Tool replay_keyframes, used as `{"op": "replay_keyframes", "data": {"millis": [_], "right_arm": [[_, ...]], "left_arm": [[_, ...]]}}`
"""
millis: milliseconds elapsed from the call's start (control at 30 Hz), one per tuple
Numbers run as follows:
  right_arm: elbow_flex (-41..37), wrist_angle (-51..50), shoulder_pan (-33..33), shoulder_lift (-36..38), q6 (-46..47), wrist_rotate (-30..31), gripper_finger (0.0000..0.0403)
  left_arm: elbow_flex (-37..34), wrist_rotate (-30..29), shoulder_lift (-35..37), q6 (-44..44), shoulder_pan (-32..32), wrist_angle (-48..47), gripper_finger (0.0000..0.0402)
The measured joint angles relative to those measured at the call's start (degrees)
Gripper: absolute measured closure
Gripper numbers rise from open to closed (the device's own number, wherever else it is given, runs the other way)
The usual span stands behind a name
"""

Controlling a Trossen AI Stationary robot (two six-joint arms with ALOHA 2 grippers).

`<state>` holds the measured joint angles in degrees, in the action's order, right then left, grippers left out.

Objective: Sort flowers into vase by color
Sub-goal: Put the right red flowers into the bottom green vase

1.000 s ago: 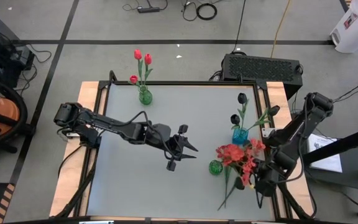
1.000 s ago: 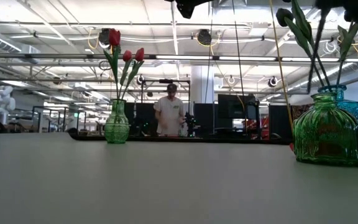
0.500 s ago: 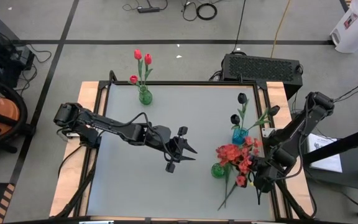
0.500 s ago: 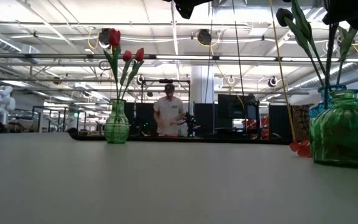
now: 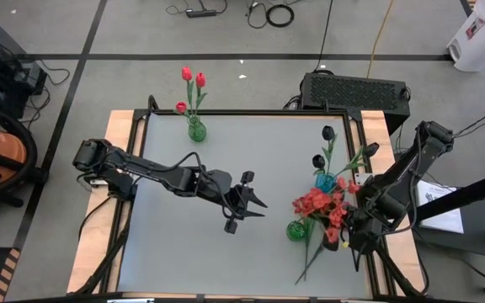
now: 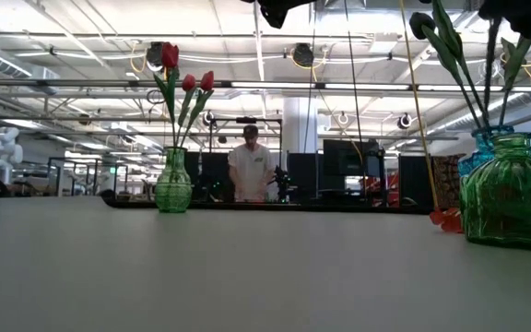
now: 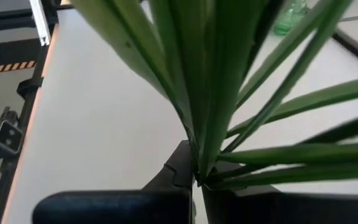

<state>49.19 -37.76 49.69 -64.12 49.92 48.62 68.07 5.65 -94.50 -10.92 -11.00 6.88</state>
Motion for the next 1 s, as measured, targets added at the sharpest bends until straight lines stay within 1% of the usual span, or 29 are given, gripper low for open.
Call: {"op": "replay_keyframes", "data": {"millis": [267,433,700,1000], "right_arm": [[0.00,-0.13,0.24,0.00,0.38,-2.19,0.0399],[0.00,0.03,0.26,0.05,0.40,-2.53,0.0399],[0.00,0.24,0.26,2.34,0.70,-1.79,0.0399],[0.00,0.25,0.28,2.71,1.91,-3.29,0.0399]], "left_arm": [[0.00,-0.02,-1.62,0.00,0.00,0.80,0.0274],[-0.04,-0.15,-2.81,0.00,0.00,0.89,0.0274],[-0.04,-0.20,-2.93,0.00,0.00,1.37,0.0274],[-0.04,-0.17,-2.93,0.00,0.00,1.65,0.0274]]}}
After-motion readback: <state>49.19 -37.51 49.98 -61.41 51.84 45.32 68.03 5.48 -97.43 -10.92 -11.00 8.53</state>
